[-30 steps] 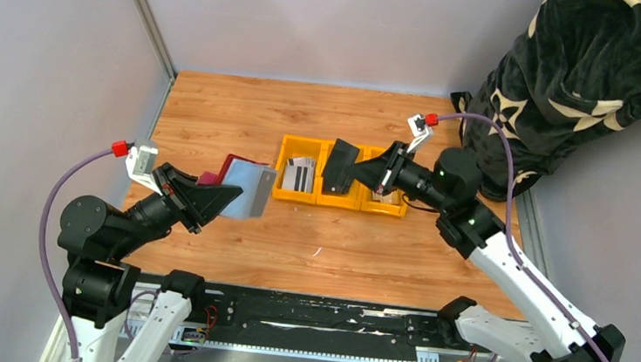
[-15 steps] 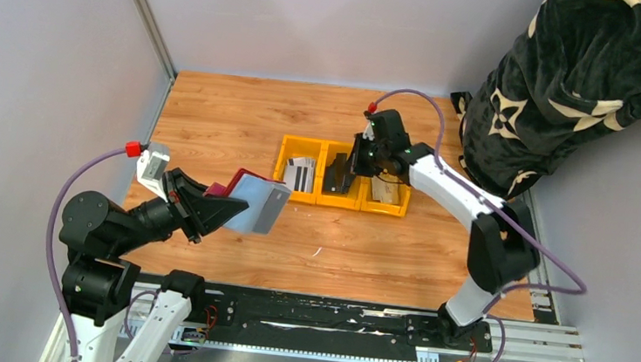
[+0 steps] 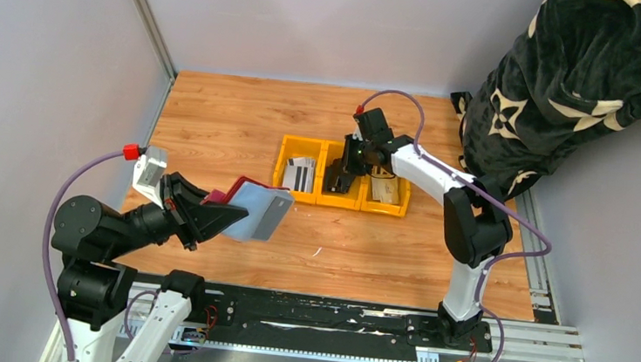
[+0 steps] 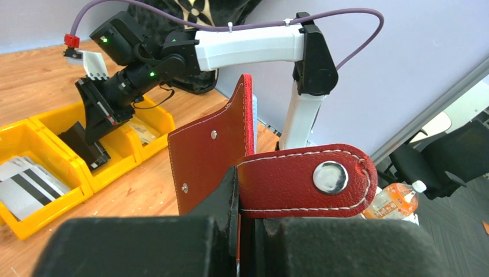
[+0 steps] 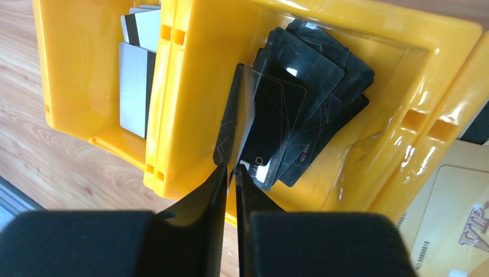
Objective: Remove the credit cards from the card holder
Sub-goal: Place the credit card in the storage box, then remove the credit card from the card holder.
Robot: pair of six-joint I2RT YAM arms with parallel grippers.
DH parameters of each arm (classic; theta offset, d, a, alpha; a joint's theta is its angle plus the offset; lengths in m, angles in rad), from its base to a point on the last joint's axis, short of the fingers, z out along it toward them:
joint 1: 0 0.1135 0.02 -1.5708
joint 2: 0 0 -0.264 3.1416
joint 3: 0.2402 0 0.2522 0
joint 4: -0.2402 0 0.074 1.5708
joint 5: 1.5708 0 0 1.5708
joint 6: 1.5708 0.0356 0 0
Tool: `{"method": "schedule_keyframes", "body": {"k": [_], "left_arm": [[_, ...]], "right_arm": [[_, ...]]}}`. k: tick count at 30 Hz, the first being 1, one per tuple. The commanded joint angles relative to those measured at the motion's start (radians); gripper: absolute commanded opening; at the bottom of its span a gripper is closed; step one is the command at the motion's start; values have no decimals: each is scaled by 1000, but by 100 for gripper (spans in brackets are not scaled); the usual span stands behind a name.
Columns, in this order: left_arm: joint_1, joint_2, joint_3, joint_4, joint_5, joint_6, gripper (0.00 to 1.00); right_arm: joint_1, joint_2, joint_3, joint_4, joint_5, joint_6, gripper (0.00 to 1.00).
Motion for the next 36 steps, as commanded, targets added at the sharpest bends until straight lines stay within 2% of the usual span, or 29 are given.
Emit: {"method": "schedule_keyframes", "body": {"k": [1,3,6,9,11,12,13,15,18,23,28,36], "left_arm": [[1,-4,37,54,21,-17,0],[1,-4,44,56,23,-24,0],[1,-3,50,82,37,-54,0],[1,0,52,113,52,-96,0],[1,1,49,140,56,-129,0],[1,2,46,166,58,-148,0],[1,4,42,187,64,-178,0],[1,8,37,227,76,-220,0],[1,18,21,331,100,-317,0],[1,34,11,420,131,-422,0],[1,36,16,446,131,-471,0],[1,51,50,429,132,-498,0]], "right_arm": [[5,-21,31,-30,49,-16,22],[13,-34,48,-68,87,-25,35],[25,-92,49,-95,133,-27,43],[50,-226,2,-37,117,-21,55],[67,-349,-44,54,48,-9,64],[77,-406,-74,114,-43,2,71],[85,-458,-111,186,-124,29,74],[109,-569,-218,418,-275,83,75],[212,-726,-397,740,-386,94,77],[349,-831,-558,978,-535,69,80],[460,-847,-644,1205,-516,101,81],[560,-744,-585,1280,-342,120,82]]}}
